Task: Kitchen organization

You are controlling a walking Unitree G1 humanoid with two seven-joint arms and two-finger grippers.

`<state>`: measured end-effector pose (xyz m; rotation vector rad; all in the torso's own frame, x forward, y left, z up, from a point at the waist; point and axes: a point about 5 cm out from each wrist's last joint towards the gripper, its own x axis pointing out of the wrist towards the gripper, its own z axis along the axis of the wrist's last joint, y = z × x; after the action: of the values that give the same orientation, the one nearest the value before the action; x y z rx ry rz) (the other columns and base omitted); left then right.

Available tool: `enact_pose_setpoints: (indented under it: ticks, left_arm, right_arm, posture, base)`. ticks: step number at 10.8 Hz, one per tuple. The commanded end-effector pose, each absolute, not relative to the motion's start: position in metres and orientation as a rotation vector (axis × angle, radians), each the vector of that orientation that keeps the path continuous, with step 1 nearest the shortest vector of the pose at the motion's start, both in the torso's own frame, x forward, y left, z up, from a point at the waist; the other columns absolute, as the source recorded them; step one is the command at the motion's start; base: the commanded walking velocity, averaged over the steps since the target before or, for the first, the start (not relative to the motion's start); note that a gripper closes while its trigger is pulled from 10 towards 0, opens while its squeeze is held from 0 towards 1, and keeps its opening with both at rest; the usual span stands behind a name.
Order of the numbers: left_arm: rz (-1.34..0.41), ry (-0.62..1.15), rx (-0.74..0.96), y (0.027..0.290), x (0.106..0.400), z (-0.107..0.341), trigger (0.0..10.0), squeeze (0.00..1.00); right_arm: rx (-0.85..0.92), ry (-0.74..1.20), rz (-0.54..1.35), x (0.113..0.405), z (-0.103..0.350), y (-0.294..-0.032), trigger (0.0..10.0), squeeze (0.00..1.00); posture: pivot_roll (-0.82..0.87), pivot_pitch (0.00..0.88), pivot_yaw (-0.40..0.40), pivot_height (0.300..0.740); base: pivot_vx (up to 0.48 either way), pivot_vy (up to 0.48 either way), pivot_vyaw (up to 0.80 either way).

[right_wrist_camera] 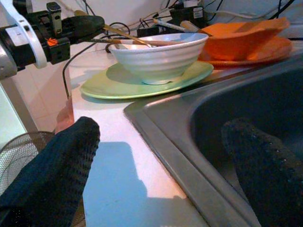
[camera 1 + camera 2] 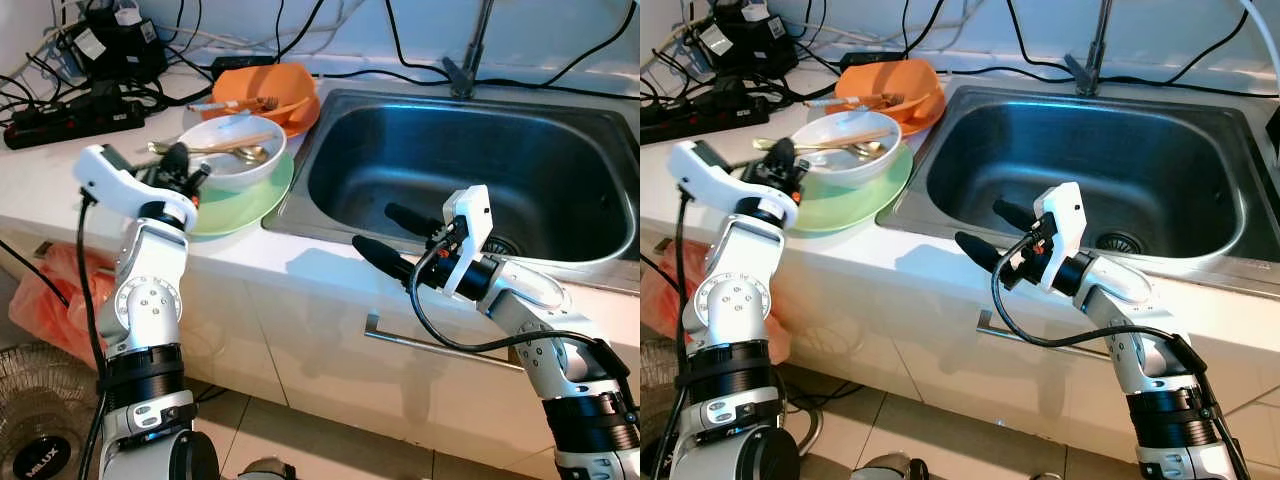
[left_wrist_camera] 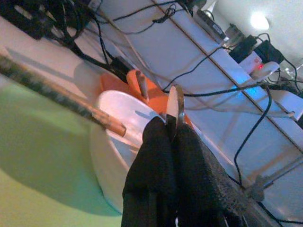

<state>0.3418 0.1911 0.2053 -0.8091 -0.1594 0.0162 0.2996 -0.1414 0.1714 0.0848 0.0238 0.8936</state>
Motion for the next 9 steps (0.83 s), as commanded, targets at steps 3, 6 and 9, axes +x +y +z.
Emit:
enact_pose_setpoints:
  ticks: [3,6,9]
  left_arm:
    - [0.017,-0.095,-0.839,0.184,0.344,0.214,0.0,0.0]
    - [0.087,0.031,-0.835,0.187,0.348,0.212,0.0,0.0]
    - [0.123,0.156,-0.881,0.186,0.351,0.221,0.0,0.0]
  right_arm:
    - [0.074,0.011,0.917,0.297,0.177,-0.14,10.0,0.94]
    - [0.069,0.011,0.92,0.297,0.177,-0.139,10.0,0.95]
    - [0.057,0.011,0.931,0.298,0.177,-0.139,10.0,0.95]
  posture:
    - [0.11,0.036,0.111,0.74]
    - [0.11,0.037,0.112,0.74]
    - [0.12,0.034,0.117,0.74]
  base:
    - [0.0,0.0,0.0]
    - [0.0,0.0,0.0]
    - [0.0,0.0,0.0]
